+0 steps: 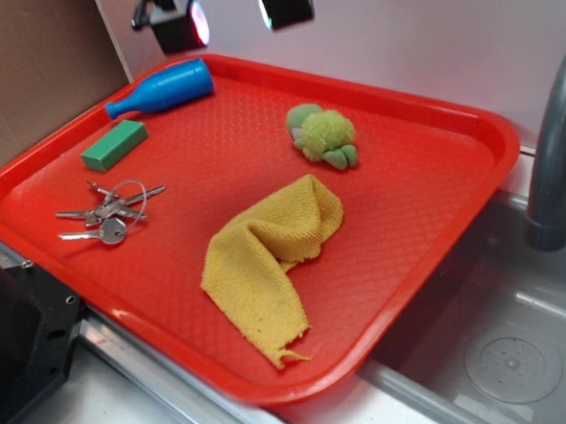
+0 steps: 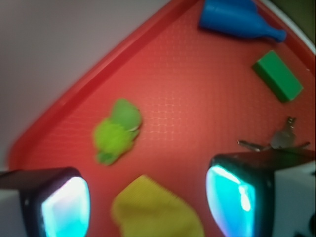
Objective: Grab the green animal.
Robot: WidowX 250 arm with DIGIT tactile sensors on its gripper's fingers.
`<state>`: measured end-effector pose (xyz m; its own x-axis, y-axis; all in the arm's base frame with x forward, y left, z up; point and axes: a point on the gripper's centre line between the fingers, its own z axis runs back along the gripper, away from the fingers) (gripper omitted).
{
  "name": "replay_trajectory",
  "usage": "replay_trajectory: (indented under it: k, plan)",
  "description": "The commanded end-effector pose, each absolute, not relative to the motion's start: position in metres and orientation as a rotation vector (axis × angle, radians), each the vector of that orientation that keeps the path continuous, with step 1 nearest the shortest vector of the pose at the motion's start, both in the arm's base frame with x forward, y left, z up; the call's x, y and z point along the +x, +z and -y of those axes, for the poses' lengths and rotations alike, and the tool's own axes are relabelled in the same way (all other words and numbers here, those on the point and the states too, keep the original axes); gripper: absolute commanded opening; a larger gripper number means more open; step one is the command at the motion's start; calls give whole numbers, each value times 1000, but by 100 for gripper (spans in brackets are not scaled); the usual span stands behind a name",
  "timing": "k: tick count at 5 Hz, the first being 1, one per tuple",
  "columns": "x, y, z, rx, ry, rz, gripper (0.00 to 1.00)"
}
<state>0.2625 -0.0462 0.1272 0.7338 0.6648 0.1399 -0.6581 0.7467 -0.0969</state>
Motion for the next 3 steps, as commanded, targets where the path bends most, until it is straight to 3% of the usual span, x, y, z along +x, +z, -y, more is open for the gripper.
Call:
replay_trajectory:
  k: [1, 2, 3]
  plan:
    - [294, 97, 43, -47, 833, 167, 100]
    - [298, 84, 47, -28, 850, 147, 100]
    - [308, 71, 53, -68, 832, 114, 100]
